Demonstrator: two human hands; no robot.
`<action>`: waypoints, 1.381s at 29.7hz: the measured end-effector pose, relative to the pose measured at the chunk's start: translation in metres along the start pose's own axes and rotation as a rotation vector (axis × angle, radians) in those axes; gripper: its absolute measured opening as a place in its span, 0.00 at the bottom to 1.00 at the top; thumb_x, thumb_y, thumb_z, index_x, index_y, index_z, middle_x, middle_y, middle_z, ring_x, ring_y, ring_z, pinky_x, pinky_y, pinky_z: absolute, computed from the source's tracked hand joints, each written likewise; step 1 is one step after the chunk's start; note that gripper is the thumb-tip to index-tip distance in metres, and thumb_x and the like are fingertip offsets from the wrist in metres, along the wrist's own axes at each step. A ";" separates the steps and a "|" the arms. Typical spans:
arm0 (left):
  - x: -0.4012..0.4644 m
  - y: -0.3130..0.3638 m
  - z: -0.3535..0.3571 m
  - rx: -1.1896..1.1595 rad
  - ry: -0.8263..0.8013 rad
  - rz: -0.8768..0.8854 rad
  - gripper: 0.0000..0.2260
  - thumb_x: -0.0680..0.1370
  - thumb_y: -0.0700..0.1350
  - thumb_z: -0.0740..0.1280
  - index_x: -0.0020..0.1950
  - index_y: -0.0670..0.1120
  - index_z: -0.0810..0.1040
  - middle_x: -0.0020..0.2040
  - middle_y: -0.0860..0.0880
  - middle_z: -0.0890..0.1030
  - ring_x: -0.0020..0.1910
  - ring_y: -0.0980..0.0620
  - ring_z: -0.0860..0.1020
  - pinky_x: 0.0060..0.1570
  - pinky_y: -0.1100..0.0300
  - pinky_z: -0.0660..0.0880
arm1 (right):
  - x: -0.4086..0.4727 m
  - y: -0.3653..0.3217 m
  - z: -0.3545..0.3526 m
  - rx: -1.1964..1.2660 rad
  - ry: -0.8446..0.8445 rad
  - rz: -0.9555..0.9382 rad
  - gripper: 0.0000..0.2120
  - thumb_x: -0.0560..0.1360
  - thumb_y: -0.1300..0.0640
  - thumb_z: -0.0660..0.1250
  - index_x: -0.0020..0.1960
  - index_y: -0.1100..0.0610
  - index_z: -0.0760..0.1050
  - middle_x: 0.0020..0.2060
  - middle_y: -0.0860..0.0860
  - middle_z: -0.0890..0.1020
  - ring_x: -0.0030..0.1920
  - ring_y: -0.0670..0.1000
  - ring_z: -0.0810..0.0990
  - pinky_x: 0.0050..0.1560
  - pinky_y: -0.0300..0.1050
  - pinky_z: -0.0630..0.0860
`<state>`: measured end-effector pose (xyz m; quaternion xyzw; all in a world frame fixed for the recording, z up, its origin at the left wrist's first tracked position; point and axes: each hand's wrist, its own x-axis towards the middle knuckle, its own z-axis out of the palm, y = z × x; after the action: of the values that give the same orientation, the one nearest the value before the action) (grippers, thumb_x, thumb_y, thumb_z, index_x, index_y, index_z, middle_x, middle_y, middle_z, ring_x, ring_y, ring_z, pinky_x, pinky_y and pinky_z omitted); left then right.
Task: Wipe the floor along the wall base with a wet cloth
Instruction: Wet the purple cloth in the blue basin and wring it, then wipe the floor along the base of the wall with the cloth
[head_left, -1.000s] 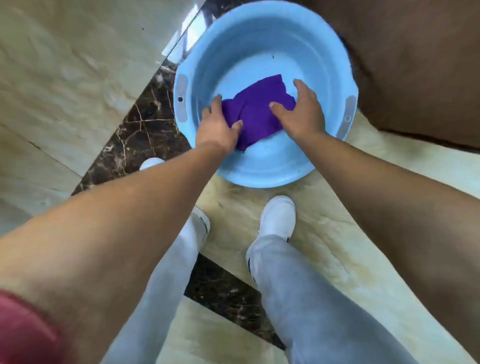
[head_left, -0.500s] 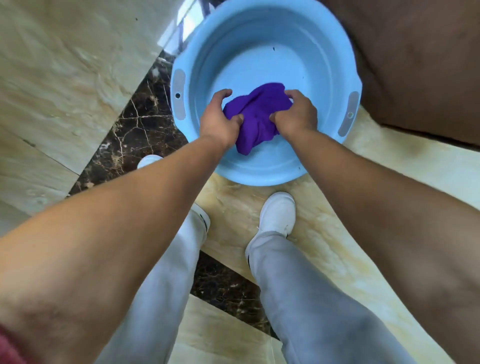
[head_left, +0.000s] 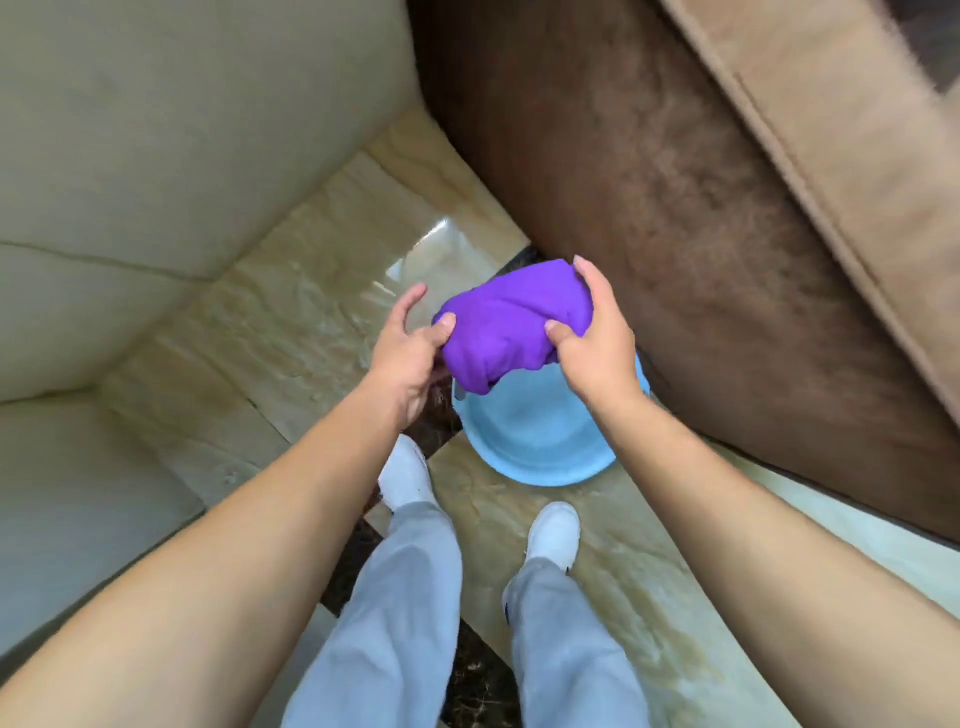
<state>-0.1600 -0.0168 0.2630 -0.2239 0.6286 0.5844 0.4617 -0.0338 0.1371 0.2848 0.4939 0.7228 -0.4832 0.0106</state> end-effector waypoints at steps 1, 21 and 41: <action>-0.002 0.015 -0.006 0.032 -0.010 0.026 0.27 0.80 0.34 0.66 0.76 0.52 0.66 0.39 0.47 0.83 0.32 0.55 0.82 0.30 0.58 0.80 | 0.001 -0.015 0.001 -0.008 -0.003 -0.011 0.35 0.75 0.65 0.68 0.78 0.47 0.63 0.73 0.45 0.72 0.70 0.46 0.70 0.61 0.21 0.60; 0.273 0.091 -0.069 -0.033 0.268 0.243 0.38 0.73 0.32 0.73 0.78 0.53 0.63 0.50 0.43 0.79 0.52 0.42 0.83 0.56 0.40 0.80 | 0.257 -0.068 0.184 -0.623 -0.043 -0.533 0.26 0.73 0.60 0.66 0.69 0.49 0.69 0.57 0.55 0.77 0.58 0.60 0.78 0.53 0.53 0.75; 0.407 -0.011 -0.187 1.108 0.644 0.495 0.35 0.74 0.59 0.72 0.77 0.48 0.65 0.79 0.40 0.61 0.78 0.37 0.59 0.72 0.36 0.59 | 0.368 0.015 0.363 -0.930 -0.106 -0.670 0.33 0.79 0.31 0.48 0.79 0.45 0.59 0.80 0.59 0.57 0.80 0.61 0.50 0.78 0.62 0.46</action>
<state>-0.4039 -0.0900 -0.1063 0.0331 0.9733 0.1692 0.1513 -0.3796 0.1392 -0.1002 0.1566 0.9748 -0.1155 0.1094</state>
